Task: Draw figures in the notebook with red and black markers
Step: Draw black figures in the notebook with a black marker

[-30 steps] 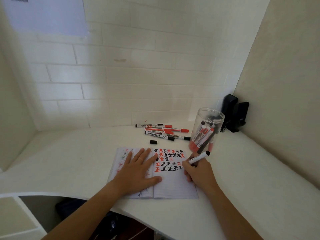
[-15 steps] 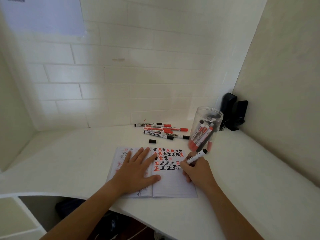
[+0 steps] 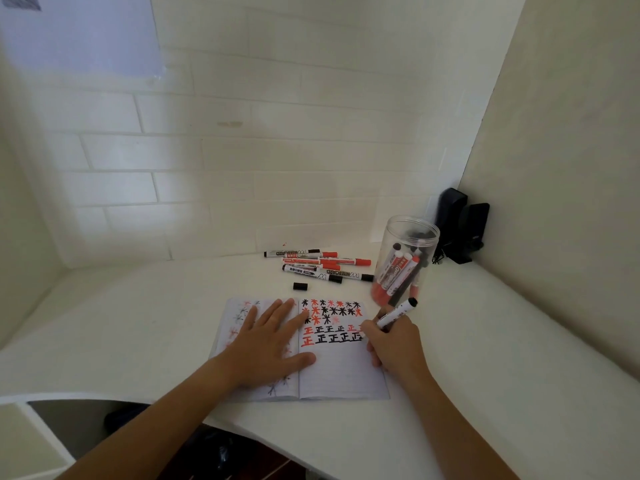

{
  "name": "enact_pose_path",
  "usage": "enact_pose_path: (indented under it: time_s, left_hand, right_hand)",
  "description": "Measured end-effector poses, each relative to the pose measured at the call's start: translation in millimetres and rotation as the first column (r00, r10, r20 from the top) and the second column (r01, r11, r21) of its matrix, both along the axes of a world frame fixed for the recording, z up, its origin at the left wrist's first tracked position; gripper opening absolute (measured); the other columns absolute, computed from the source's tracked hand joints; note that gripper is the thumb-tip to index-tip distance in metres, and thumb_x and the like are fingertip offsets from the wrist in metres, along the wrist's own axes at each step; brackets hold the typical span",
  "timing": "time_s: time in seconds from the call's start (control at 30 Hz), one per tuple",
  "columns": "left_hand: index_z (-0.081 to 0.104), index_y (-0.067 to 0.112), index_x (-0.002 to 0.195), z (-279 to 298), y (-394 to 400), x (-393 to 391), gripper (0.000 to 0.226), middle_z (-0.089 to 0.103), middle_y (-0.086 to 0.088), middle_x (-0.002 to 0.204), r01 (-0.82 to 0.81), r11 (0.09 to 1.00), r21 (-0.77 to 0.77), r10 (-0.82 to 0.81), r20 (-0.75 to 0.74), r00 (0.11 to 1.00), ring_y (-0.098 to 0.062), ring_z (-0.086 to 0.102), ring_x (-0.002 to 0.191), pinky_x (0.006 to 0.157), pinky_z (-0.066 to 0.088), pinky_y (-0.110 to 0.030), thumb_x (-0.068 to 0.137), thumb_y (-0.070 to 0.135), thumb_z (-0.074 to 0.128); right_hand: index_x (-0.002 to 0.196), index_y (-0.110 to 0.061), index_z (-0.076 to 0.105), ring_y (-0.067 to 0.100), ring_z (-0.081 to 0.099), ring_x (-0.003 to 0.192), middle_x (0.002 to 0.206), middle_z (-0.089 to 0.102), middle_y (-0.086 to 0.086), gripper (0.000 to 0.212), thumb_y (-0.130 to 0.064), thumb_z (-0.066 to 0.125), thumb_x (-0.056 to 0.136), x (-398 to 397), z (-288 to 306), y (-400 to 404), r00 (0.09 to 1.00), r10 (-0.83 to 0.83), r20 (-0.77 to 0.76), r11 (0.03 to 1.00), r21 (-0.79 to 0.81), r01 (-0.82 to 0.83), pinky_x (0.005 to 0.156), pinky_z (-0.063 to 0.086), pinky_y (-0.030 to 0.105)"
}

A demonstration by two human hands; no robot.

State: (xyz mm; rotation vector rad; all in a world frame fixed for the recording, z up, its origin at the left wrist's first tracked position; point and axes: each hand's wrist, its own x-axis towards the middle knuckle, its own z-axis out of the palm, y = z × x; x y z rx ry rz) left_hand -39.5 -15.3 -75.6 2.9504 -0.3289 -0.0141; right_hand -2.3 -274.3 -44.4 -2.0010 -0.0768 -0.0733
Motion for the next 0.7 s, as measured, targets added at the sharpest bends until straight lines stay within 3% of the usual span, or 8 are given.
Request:
enact_pose_path:
  time_s: [0.07, 0.13, 0.2, 0.33, 0.53, 0.7]
  left_hand:
    - [0.018, 0.046, 0.155, 9.5, -0.9, 6.7, 0.073, 0.012, 0.008, 0.166, -0.022, 0.999, -0.043, 0.025, 0.056, 0.998, -0.017, 0.01, 0.154, 0.125, 0.005, -0.048, 0.091, 0.08, 0.02]
    - [0.042, 0.038, 0.144, 18.4, -3.6, 20.4, 0.06, 0.039, 0.005, 0.151, -0.064, 0.991, -0.114, 0.084, 0.183, 0.98, -0.017, 0.041, 0.136, 0.117, 0.028, -0.044, 0.094, 0.069, 0.031]
    - [0.049, 0.026, 0.138, 21.5, -4.4, 40.8, 0.045, 0.045, 0.0, 0.141, -0.098, 0.974, -0.203, 0.153, 0.274, 0.949, -0.018, 0.053, 0.122, 0.106, 0.043, -0.04, 0.099, 0.048, 0.05]
    - [0.055, 0.017, 0.14, 18.2, -1.7, 80.1, 0.043, 0.048, -0.007, 0.141, -0.158, 0.946, -0.284, 0.256, 0.353, 0.9, -0.025, 0.05, 0.124, 0.102, 0.048, -0.04, 0.097, 0.016, 0.06]
    - [0.071, 0.022, 0.119, 0.4, -1.8, 107.5, 0.024, 0.064, 0.0, 0.118, -0.149, 0.932, -0.329, 0.268, 0.352, 0.897, -0.02, 0.053, 0.108, 0.092, 0.044, -0.032, 0.102, 0.02, 0.055]
    - [0.07, 0.017, 0.111, 0.8, -2.4, 104.1, 0.017, 0.064, -0.001, 0.11, -0.125, 0.911, -0.392, 0.298, 0.421, 0.857, -0.019, 0.053, 0.102, 0.087, 0.047, -0.033, 0.098, 0.013, 0.06]
  right_hand:
    - [0.071, -0.009, 0.052, 0.015, 0.053, 0.036, 0.061, 0.067, 0.016, 0.027, -0.01, 0.066, 0.094, 1.1, 0.1, -0.3, 1.0, 0.006, 0.025, 1.0, 0.028, -0.007, 0.04, 0.044, 0.022]
    - [0.072, -0.008, 0.053, 0.015, 0.053, 0.037, 0.061, 0.067, 0.014, 0.026, -0.009, 0.065, 0.095, 3.0, -0.8, -0.2, 0.999, 0.014, 0.038, 0.999, 0.051, -0.016, 0.042, 0.045, 0.023]
    - [0.077, -0.006, 0.055, 0.017, 0.053, 0.039, 0.063, 0.067, 0.015, 0.022, -0.011, 0.065, 0.096, 5.2, -3.0, 0.2, 0.999, 0.03, 0.037, 0.998, 0.057, -0.032, 0.043, 0.047, 0.027]
    - [0.082, -0.004, 0.057, 0.019, 0.055, 0.04, 0.063, 0.067, 0.013, 0.021, -0.014, 0.065, 0.098, 9.7, -7.8, 0.1, 0.998, 0.061, 0.022, 0.996, 0.056, -0.062, 0.045, 0.048, 0.029]
    - [0.081, -0.006, 0.059, 0.018, 0.055, 0.041, 0.062, 0.067, 0.008, 0.021, -0.016, 0.066, 0.098, 11.9, -10.6, -0.4, 0.997, 0.073, 0.001, 0.996, 0.055, -0.073, 0.045, 0.047, 0.026]
    - [0.083, -0.009, 0.06, 0.018, 0.056, 0.042, 0.063, 0.067, 0.01, 0.018, -0.016, 0.065, 0.098, 12.0, -10.0, 1.2, 0.997, 0.081, 0.01, 0.995, 0.056, -0.081, 0.044, 0.048, 0.027]
